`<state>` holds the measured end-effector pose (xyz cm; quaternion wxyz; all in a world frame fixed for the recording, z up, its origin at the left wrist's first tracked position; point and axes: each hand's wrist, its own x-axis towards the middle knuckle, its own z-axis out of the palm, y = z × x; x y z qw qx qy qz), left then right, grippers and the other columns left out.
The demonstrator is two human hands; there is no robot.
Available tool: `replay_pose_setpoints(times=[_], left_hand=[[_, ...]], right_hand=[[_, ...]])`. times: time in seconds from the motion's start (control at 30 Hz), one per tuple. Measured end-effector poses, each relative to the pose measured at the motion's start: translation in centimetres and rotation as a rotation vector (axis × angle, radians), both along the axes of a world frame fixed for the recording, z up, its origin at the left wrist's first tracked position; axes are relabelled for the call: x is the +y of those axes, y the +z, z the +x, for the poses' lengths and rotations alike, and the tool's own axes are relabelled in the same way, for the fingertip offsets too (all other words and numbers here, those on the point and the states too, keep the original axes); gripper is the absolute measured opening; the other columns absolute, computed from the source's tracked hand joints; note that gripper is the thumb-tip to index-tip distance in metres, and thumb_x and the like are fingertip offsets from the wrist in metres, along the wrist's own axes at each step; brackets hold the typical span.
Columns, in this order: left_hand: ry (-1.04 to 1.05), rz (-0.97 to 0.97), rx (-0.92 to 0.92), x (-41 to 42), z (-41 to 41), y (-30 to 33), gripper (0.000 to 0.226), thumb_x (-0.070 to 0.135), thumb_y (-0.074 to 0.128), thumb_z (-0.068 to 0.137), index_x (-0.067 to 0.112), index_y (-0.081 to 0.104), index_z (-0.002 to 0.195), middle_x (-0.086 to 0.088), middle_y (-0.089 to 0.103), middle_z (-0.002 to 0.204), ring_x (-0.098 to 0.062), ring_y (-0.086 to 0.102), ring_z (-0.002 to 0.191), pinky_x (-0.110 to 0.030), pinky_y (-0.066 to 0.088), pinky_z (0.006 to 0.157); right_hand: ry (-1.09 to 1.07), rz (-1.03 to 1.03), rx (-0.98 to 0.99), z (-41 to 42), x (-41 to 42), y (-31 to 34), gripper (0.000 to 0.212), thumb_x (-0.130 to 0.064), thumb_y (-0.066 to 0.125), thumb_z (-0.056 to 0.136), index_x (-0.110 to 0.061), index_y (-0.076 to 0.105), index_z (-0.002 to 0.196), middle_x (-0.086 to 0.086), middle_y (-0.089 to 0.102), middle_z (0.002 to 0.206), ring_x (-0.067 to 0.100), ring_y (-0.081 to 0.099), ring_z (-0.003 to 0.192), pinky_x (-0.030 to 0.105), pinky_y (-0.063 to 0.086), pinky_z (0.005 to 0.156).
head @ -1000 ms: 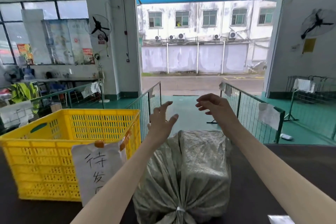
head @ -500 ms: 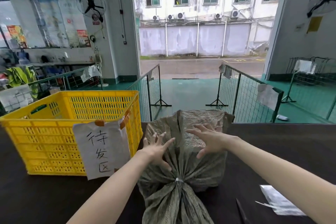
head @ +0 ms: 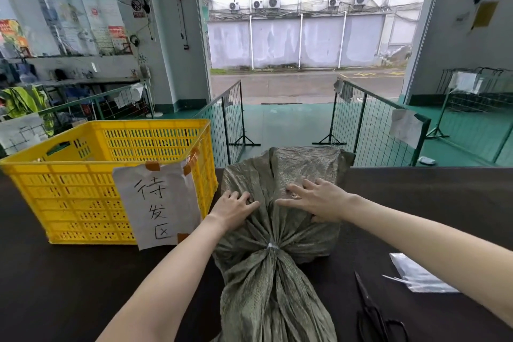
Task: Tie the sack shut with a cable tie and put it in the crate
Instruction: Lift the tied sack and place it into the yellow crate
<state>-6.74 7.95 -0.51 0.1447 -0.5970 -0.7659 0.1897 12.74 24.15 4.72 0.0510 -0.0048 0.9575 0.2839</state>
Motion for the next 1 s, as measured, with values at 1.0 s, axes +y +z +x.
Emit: replay_pose_setpoints(times=[1.0], left_hand=[[0.270,0.980,-0.970,7.2,-3.6,16.4,0.015,0.010,0.060,0.091,0.001,0.064,0.102,-0.015,0.068,0.106,-0.026,0.059,0.095,-0.029,0.044,0.081]], right_hand=[[-0.424,-0.170,0.642,-5.6,3.9,14.1,0.028,0.002,0.041,0.089,-0.011,0.049,0.113,0.012,0.058,0.106,0.033,0.061,0.090,0.035,0.036,0.062]])
